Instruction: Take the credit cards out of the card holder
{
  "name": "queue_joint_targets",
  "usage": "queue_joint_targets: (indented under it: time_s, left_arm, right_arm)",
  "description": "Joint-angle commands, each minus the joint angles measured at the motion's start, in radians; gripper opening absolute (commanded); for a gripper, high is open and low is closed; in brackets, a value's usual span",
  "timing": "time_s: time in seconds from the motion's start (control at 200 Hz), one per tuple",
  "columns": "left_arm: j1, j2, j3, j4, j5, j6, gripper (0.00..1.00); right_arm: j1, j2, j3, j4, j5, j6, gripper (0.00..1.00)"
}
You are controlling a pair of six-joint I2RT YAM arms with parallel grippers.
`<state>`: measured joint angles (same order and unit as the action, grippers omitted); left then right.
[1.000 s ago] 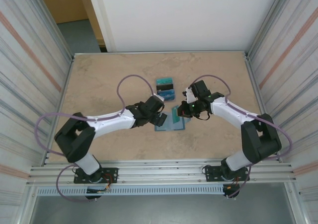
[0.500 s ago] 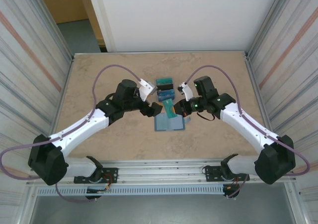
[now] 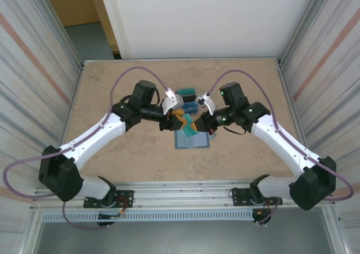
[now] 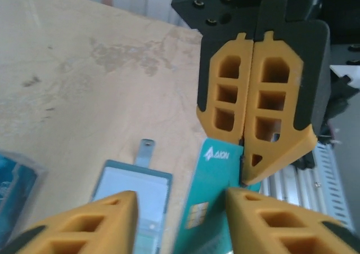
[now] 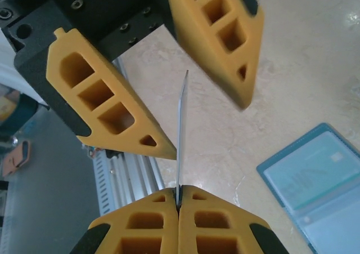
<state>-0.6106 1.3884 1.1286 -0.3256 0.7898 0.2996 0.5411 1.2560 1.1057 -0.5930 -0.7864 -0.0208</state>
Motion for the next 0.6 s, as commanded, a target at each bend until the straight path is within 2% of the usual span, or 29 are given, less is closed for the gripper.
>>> queue_joint_targets:
  time_s: [0.0, 0.19, 0.326, 0.451, 0.496, 0.596]
  left_arm:
    - [-0.001, 0.026, 0.042, -0.082, 0.109, 0.08, 0.31]
    - [-0.008, 0.043, 0.054, -0.122, 0.122, 0.114, 0.0]
    - [-0.014, 0.04, 0.05, -0.132, 0.138, 0.127, 0.0]
    - [-0.014, 0.023, 0.039, -0.116, 0.126, 0.109, 0.0]
    - [-0.014, 0.008, 0.027, -0.098, 0.114, 0.09, 0.0]
    - [-0.014, -0.044, -0.027, -0.004, 0.054, 0.015, 0.0]
  right_arm:
    - [0.015, 0.011, 0.037, -0.048, -0.049, -0.055, 0.0]
    - [0.016, 0.016, 0.051, -0.052, -0.037, -0.065, 0.0]
    - [0.016, 0.007, 0.051, -0.047, -0.017, -0.065, 0.0]
    - [0.009, -0.018, 0.031, -0.024, 0.046, -0.044, 0.2]
    - [0.003, -0.038, 0.012, 0.003, 0.082, -0.022, 0.34]
    - [-0.021, -0.105, -0.054, 0.098, 0.128, 0.039, 0.49]
